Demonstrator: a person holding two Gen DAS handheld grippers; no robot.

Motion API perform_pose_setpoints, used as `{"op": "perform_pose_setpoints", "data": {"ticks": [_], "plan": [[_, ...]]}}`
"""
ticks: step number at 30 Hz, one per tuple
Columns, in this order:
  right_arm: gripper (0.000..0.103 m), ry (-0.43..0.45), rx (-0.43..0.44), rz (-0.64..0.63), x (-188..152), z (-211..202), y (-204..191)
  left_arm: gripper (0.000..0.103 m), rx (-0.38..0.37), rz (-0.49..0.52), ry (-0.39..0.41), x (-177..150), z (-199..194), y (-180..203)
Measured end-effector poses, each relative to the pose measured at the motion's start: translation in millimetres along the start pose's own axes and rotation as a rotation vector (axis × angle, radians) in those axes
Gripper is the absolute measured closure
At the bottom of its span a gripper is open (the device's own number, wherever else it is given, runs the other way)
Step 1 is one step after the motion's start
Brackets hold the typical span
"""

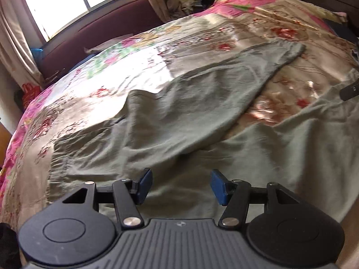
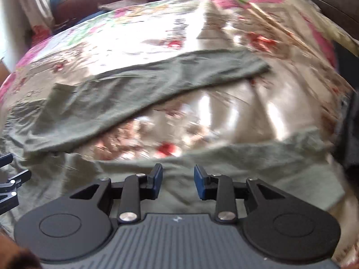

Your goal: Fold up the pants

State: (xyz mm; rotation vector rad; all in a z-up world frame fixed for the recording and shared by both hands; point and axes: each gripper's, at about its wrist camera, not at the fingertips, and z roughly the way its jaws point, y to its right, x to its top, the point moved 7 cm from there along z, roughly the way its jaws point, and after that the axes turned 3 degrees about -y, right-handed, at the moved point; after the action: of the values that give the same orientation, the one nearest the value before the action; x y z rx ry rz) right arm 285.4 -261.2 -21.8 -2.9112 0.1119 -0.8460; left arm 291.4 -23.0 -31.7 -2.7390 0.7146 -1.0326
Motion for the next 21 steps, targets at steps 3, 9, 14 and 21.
{"op": "perform_pose_setpoints", "data": {"ticks": [3, 9, 14, 21], "plan": [[0.066, -0.027, 0.065, -0.207, 38, 32, -49, 0.033, 0.044, 0.002, 0.007, 5, 9, -49], [0.064, -0.083, 0.141, -0.506, 105, 95, -119, 0.032, 0.095, 0.038, -0.028, 20, 49, -146], [0.053, -0.118, 0.191, -0.651, 147, 136, -167, 0.032, 0.077, 0.002, -0.068, 28, 85, -210], [0.045, -0.204, 0.259, -0.835, 156, 185, -205, 0.031, 0.019, 0.015, -0.101, 33, 136, -238]]}}
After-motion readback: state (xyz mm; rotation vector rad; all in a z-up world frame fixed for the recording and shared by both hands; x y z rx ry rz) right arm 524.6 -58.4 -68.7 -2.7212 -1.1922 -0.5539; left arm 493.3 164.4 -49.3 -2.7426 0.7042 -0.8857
